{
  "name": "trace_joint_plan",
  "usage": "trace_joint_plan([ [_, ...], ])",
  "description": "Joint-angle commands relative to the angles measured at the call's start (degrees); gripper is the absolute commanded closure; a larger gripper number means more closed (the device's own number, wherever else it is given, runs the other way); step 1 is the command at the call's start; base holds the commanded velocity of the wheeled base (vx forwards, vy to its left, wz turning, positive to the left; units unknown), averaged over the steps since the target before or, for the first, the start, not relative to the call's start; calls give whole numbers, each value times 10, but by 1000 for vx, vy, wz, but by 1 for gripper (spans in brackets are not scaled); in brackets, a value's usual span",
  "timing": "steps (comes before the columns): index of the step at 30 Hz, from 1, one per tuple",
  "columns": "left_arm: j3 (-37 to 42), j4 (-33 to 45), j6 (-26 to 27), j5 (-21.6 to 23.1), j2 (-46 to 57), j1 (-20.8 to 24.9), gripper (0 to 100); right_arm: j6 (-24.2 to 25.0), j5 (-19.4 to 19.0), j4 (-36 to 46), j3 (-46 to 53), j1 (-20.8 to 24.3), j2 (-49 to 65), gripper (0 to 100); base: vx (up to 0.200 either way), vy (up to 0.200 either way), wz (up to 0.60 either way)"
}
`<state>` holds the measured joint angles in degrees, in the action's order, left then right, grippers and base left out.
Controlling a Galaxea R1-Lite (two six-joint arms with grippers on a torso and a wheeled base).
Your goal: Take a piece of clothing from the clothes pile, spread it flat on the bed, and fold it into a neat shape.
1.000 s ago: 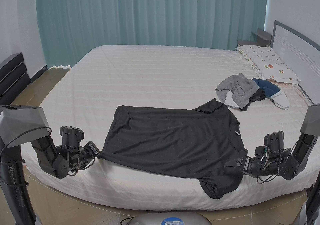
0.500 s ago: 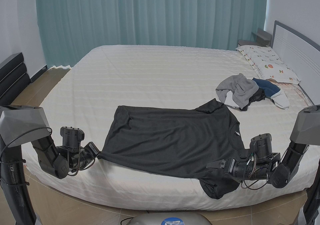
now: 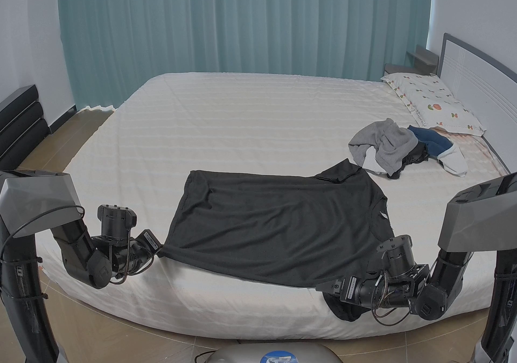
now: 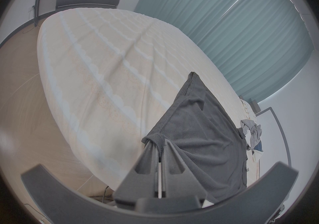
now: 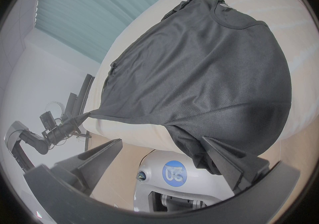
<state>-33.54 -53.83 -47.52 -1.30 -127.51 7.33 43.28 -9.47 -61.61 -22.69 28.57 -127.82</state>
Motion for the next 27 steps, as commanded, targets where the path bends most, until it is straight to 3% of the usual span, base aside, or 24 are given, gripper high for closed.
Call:
trace_joint_plan([
  [1, -1, -1, 0, 0, -5, 0, 100, -14, -4, -1, 9, 16, -10, 0, 0, 0, 0],
  [8, -3, -3, 0, -1, -6, 0, 100, -35, -12, -5, 46, 54, -6, 0, 0, 0, 0],
  [11, -3, -3, 1, -1, -6, 0, 100, -70, -19, -7, 61, 54, -7, 0, 0, 0, 0],
  [16, -3, -3, 0, -1, -7, 0, 100, -69, -22, -39, 67, 47, -5, 0, 0, 0, 0],
  [20, -3, -3, 0, -1, -7, 0, 100, -62, -21, -113, 77, 11, 4, 0, 0, 0, 0],
  [21, -3, -3, 0, -1, -7, -1, 100, -59, -21, -140, 73, -18, 9, 0, 0, 0, 0],
  [26, -8, -3, 1, -2, -12, -7, 100, -59, -20, -146, 50, -113, 13, 0, 0, 0, 0],
  [27, -9, -3, 1, -2, -12, -7, 100, -59, -20, -146, 50, -115, 13, 0, 0, 0, 0],
])
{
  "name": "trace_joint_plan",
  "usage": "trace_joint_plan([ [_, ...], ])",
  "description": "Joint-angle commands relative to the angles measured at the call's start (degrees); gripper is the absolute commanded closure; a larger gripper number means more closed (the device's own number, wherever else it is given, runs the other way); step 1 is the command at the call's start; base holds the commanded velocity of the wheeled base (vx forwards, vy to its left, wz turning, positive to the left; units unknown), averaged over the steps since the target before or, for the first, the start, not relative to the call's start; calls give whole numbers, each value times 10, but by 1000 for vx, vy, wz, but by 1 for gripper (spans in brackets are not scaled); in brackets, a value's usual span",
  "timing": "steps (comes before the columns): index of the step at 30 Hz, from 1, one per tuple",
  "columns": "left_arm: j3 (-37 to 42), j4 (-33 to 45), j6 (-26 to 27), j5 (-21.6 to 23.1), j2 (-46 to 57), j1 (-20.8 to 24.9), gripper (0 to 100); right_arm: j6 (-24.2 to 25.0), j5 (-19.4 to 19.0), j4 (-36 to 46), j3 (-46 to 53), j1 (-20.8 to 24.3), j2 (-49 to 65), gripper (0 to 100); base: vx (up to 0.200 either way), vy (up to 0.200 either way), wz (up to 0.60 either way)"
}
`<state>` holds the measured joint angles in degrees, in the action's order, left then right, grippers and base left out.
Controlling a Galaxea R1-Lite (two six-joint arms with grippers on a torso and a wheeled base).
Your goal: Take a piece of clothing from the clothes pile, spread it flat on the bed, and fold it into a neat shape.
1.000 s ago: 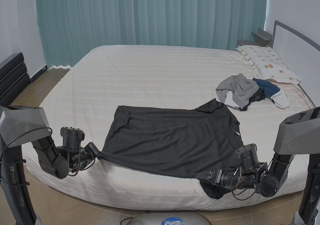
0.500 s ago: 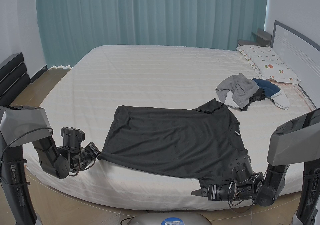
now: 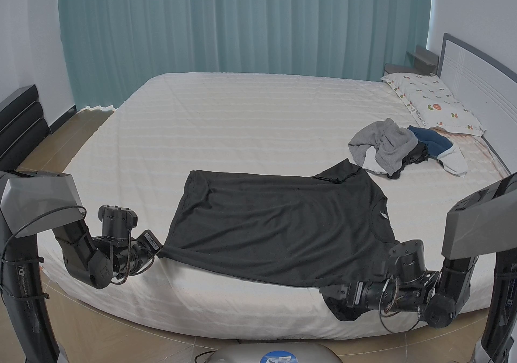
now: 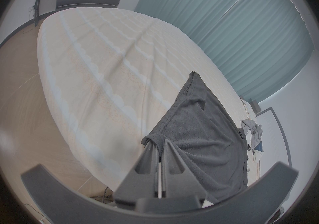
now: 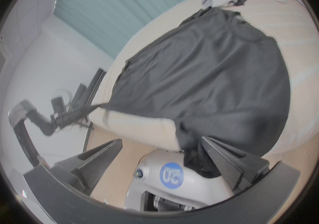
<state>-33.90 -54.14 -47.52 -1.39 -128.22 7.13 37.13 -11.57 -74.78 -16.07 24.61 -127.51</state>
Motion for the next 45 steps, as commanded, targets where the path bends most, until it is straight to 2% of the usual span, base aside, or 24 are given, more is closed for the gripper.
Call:
trace_joint_plan([
  [1, -7, 0, 0, 0, -5, -9, 100, 2, 1, -20, -24, -106, 8, 0, 0, 0, 0],
  [3, -7, 0, 1, 0, -2, -12, 100, 5, -3, -20, -28, -140, 12, 0, 0, 0, 0],
  [4, -7, 0, 1, 0, -2, -12, 100, 5, -3, -20, -28, -140, 12, 0, 0, 0, 0],
  [6, -7, 0, 0, 0, -1, -14, 100, 29, -18, -22, -28, -171, 7, 0, 0, 0, 0],
  [19, -11, -42, 0, -3, -4, -32, 100, 37, -14, -55, -48, -250, -42, 0, 0, 0, 0],
  [29, -13, -43, 0, -3, -7, -32, 100, 37, -15, -71, -61, -239, -99, 0, 0, 0, 0],
  [30, -13, -43, 0, -3, -7, -32, 100, 37, -15, -70, -66, -236, -104, 100, 0, 0, 0],
  [36, -13, -43, 0, -3, -5, -31, 100, 37, -14, -67, -86, -224, -116, 100, 0, 0, 0],
  [40, -13, -45, -1, -3, -2, -33, 100, 39, -9, -65, -114, -236, -92, 100, 0, 0, 0],
  [45, -14, -97, -2, -9, -3, -34, 100, 37, 1, -53, -148, -253, -43, 100, 0, 0, 0],
])
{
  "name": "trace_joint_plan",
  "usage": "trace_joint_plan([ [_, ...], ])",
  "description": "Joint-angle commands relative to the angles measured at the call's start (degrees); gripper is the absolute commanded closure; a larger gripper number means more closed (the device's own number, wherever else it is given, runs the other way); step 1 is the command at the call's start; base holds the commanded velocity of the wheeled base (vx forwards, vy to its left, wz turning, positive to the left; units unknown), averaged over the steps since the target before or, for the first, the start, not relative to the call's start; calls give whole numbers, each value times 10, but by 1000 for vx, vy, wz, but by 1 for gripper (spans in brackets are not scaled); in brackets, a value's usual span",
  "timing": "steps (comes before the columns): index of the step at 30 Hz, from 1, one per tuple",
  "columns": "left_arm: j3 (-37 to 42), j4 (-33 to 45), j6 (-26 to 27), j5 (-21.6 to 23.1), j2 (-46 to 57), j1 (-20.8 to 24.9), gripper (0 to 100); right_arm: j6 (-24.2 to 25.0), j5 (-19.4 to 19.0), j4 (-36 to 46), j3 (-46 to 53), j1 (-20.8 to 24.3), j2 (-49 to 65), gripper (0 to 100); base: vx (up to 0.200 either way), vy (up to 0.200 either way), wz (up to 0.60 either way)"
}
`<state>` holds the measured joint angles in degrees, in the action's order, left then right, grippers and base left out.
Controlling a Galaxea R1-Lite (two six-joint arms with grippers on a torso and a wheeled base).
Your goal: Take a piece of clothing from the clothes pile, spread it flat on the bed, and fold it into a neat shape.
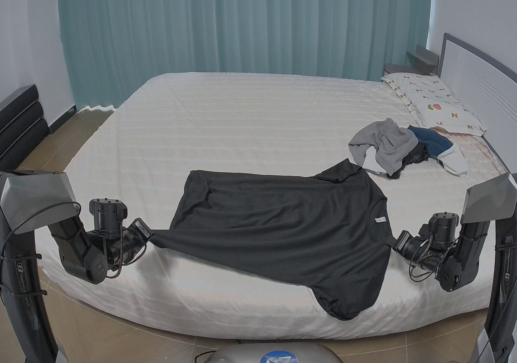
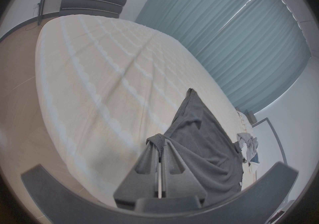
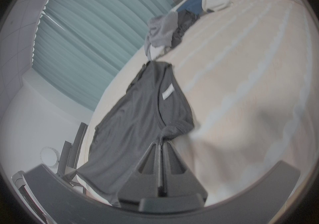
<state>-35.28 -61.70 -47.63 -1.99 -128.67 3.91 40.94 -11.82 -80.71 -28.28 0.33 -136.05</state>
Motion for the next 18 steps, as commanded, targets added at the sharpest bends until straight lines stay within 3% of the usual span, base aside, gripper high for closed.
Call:
trace_joint_plan([
  [1, 0, -32, -1, -4, 2, -6, 100, -2, 4, 11, -28, -9, 47, 100, 0, 0, 0],
  [18, -1, -55, -1, -4, -4, -23, 100, -2, 4, 96, -193, 12, -17, 100, 0, 0, 0],
])
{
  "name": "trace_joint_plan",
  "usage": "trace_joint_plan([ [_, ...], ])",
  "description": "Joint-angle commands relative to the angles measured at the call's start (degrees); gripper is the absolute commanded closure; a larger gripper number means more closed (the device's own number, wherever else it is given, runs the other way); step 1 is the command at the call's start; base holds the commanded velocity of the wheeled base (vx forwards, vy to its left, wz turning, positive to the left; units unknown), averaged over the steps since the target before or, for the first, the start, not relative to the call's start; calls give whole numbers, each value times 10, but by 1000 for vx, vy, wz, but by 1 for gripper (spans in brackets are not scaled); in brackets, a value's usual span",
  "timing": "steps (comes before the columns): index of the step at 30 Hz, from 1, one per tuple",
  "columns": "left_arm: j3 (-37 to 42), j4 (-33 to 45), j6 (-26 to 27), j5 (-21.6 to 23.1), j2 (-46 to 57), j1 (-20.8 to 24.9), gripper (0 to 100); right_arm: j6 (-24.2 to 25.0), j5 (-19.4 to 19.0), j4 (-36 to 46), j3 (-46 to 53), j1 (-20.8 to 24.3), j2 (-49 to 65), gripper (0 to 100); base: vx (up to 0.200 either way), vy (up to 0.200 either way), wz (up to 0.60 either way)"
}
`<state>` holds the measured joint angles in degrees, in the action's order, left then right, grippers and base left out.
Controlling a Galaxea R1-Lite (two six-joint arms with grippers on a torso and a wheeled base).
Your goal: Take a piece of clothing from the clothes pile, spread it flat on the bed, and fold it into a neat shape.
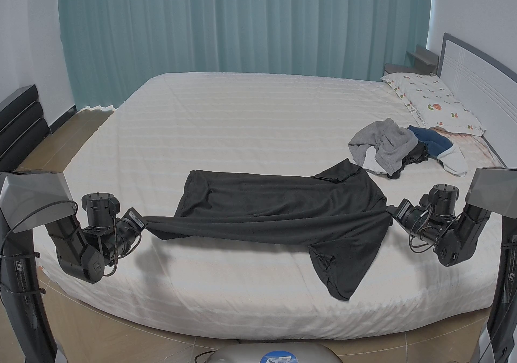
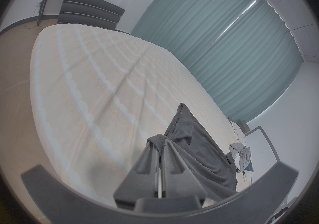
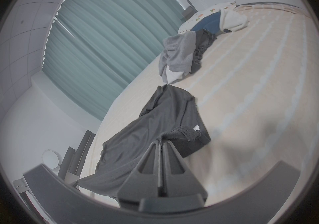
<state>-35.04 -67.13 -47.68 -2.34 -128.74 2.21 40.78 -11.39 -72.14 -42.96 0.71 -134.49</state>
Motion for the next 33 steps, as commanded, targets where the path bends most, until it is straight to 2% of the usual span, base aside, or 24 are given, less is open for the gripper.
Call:
trace_joint_plan([
  [1, -3, -1, 0, 0, -4, -6, 100, 0, 0, 20, -53, 11, -38, 100, 0, 0, 0],
  [2, -3, -1, 0, 0, -4, -6, 100, 0, 0, 22, -55, 11, -39, 100, 0, 0, 0],
  [3, -2, -1, 0, 0, -5, -5, 100, 0, 0, 31, -61, 16, -45, 0, 0, 0, 0],
  [12, 1, 0, 1, 1, -17, -1, 100, -2, -7, 31, -37, 17, -33, 0, 0, 0, 0],
  [15, 0, 0, 1, 1, -19, 0, 100, -1, -25, 31, 4, 17, 0, 0, 0, 0, 0],
  [18, 1, -1, 1, 1, -19, 0, 100, -2, -81, 31, 82, 32, 43, 0, 0, 0, 0],
  [20, 1, -1, 1, 1, -19, 0, 100, -3, -92, 31, 107, 49, 46, 0, 0, 0, 0],
  [27, 4, -1, 1, 1, -19, 2, 100, -18, -76, 30, 111, 98, -14, 0, 0, 0, 0],
  [33, 3, -1, 1, 1, -19, 2, 100, -25, -74, 39, 100, 110, -29, 0, 0, 0, 0],
])
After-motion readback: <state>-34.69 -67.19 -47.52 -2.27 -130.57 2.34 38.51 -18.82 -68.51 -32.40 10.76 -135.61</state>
